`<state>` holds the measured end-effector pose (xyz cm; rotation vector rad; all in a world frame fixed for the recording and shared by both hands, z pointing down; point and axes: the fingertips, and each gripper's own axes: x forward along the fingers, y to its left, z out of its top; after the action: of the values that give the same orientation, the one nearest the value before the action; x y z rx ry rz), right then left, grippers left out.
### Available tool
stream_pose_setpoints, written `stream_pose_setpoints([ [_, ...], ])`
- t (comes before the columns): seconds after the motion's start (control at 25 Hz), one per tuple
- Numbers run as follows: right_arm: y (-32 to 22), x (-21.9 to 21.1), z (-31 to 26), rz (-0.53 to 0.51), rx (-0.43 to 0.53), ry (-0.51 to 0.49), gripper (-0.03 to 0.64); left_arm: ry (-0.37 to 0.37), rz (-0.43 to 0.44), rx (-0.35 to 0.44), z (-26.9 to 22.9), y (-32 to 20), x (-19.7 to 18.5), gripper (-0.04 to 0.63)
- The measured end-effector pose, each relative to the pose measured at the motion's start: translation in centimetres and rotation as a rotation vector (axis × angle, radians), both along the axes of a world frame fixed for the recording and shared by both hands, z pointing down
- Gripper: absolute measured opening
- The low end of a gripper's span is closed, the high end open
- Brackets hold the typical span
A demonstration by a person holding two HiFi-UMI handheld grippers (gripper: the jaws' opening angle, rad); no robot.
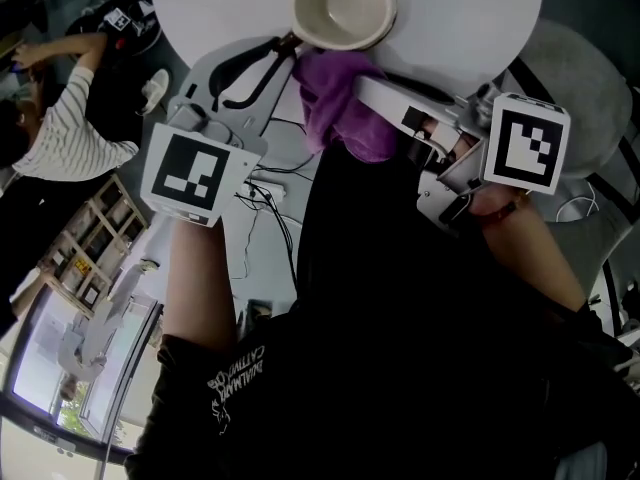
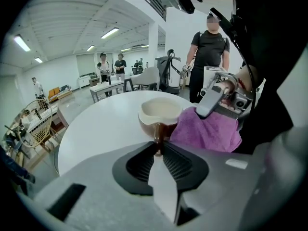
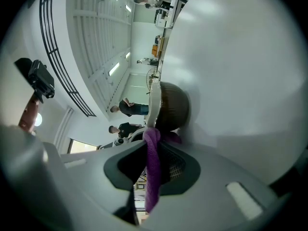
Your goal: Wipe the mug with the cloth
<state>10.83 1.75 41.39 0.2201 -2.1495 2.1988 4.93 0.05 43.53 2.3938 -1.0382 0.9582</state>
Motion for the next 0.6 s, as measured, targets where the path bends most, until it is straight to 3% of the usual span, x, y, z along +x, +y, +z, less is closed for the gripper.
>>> stream_pose_setpoints([
  [0.6, -0.77, 0.97, 0.16, 0.052, 0.001, 0.079, 0.058, 0.012, 0.044, -0.006, 0.44, 0.59, -0.62, 0.059],
])
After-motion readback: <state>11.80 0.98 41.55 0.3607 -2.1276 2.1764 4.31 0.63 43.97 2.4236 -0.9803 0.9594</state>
